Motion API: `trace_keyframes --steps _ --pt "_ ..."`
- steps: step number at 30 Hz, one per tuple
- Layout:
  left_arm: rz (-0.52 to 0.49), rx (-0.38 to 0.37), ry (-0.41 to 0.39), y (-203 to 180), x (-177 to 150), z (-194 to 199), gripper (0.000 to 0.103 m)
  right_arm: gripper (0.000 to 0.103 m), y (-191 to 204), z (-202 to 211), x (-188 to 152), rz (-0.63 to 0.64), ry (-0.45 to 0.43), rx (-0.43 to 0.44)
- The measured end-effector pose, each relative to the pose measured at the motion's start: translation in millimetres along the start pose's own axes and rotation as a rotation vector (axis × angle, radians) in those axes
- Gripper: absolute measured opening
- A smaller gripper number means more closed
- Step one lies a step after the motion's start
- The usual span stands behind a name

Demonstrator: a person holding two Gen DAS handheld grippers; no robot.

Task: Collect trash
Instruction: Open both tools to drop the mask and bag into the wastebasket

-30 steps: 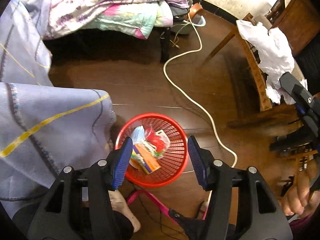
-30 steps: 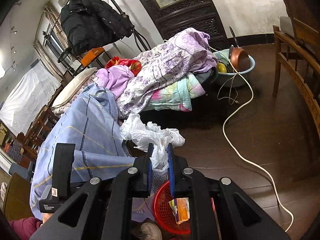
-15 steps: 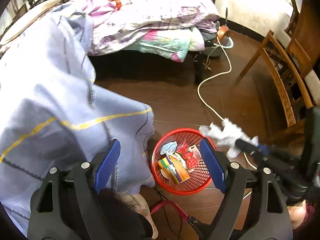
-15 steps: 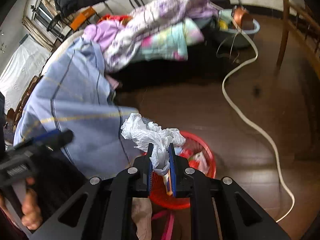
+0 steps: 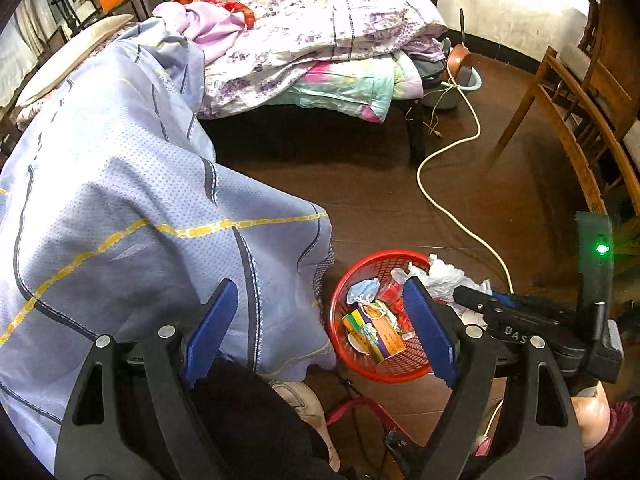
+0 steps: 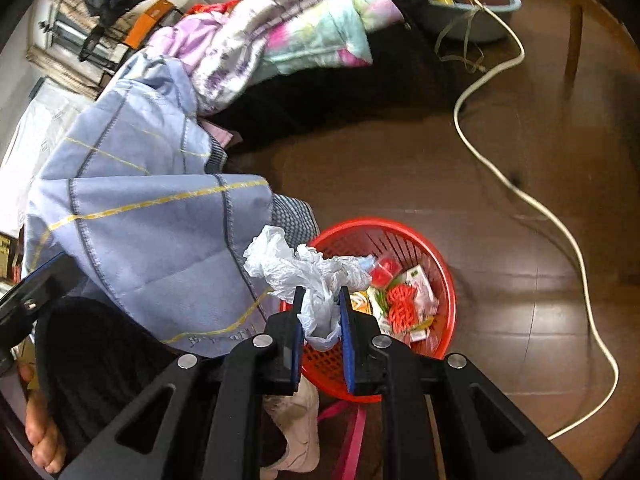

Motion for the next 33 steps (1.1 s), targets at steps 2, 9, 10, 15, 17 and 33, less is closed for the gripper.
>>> trace_keyframes --steps 2,9,10,15,17,33 --pt "-0.002 0.003 -0.001 0 -1 1 0.082 0.02 -2 -4 -2 -0.011 0.011 -0.001" --pt "-0.009 0.009 0.0 -2 0 0 0.082 0.057 -6 -1 -2 -0.015 0.005 -0.036" --pt "-0.009 0.009 0.0 -2 0 0 0.082 0.057 -6 0 0 -0.013 0.002 -0.035" --pt "-0.012 0.012 0.0 -1 0 0 0.082 0.058 -5 13 6 0.005 -0.032 -0.032" --pt "-0.014 0.015 -0.005 -1 0 0 0.082 0.058 -2 21 9 0.018 -0.057 -0.034" --pt "-0.061 0.067 -0.067 -3 -12 28 0.082 0.063 38 101 26 0.152 -0.188 -0.042"
Point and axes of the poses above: each gripper's, at about its wrist camera, not at the fingertips, and z roughly against the way its jaws point, y to its left, x to its top, the point moved 9 cm from there along -z, roughly the way its jaws point
